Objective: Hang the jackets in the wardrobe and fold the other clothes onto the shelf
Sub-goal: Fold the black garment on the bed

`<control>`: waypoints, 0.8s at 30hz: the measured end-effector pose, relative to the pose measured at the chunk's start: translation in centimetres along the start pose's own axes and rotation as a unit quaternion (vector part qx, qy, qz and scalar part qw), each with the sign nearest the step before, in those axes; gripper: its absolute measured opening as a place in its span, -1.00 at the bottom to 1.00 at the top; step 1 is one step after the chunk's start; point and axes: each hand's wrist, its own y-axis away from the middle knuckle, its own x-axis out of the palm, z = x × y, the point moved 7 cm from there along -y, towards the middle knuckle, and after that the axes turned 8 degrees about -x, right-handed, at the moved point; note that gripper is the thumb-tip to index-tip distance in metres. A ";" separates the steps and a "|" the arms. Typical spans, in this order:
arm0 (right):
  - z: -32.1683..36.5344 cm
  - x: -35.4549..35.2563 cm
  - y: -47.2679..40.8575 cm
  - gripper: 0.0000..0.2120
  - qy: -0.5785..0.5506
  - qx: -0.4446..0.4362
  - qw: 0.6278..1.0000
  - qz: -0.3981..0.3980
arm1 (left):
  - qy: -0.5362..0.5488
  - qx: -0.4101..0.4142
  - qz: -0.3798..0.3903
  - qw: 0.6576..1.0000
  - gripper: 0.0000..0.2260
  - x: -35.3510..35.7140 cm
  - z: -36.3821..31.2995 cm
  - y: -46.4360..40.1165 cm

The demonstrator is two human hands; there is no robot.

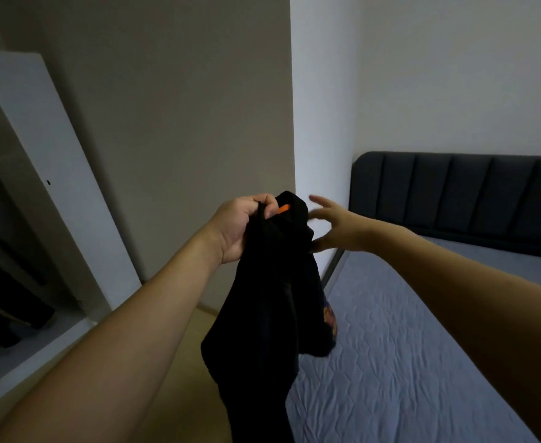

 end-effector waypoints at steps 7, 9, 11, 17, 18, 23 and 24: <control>1.0 5.0 -1.6 -0.50 -0.243 0.054 0.958 0.143 | -0.041 0.048 -0.083 0.995 -0.75 -3.1 0.1 1.6; 1.2 6.0 -1.7 -0.70 -0.203 0.042 0.967 0.149 | -0.097 0.058 -0.124 0.986 -0.79 -3.5 0.5 1.6; 0.9 6.2 -1.3 -0.77 -0.214 0.044 0.969 0.119 | -0.165 0.065 -0.195 0.965 -0.82 -5.0 1.7 1.9; -0.1 5.0 1.0 -0.70 -0.349 0.051 0.936 0.014 | -0.237 -0.024 -0.206 0.949 -0.07 -3.2 16.2 5.2; 0.3 4.7 1.5 -0.69 -0.362 0.046 0.931 0.002 | -0.244 -0.024 -0.219 0.944 0.01 -1.9 17.8 5.2; -0.4 2.0 4.6 -0.81 -0.387 0.060 0.918 -0.066 | -0.309 0.044 -0.349 0.884 -0.87 -0.5 17.2 5.6; -1.0 1.5 5.5 -0.84 -0.389 0.075 0.915 -0.079 | -0.301 0.037 -0.372 0.877 -0.90 -1.1 16.9 5.9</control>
